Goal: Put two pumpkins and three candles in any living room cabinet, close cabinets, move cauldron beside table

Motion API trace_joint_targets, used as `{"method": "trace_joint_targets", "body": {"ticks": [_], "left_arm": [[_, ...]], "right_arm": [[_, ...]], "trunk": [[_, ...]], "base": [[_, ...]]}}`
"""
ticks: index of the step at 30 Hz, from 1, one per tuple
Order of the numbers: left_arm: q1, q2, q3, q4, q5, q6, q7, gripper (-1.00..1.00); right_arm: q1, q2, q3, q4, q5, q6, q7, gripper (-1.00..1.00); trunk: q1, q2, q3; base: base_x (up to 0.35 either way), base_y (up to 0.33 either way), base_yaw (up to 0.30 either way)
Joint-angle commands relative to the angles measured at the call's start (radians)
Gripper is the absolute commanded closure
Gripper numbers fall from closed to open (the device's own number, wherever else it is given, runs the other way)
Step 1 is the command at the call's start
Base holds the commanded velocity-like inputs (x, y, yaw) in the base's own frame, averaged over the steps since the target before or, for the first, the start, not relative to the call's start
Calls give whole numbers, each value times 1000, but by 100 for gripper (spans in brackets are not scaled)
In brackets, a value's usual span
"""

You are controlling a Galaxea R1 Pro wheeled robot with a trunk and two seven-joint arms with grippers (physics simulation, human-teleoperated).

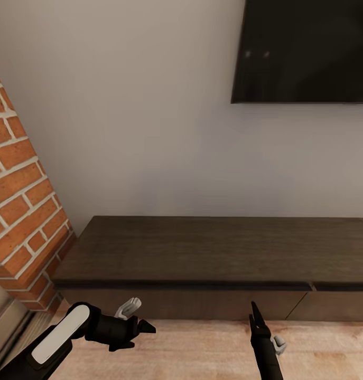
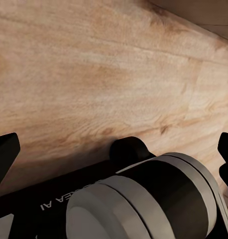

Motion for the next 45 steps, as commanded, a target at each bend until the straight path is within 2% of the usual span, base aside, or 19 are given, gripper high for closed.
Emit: {"method": "trace_joint_targets", "body": {"ticks": [1, 45], "left_arm": [[-1, 1, -2, -1, 11, 0, 10, -100], [-1, -3, -3, -3, 11, 0, 10, -100]], "right_arm": [[-1, -1, 8, 0, -9, -6, 2, -100], [-1, 1, 8, 1, -9, -6, 2, -100]], "trunk": [[0, 0, -1], [0, 0, -1]], "base": [[28, 0, 0], [60, 0, 0]]}}
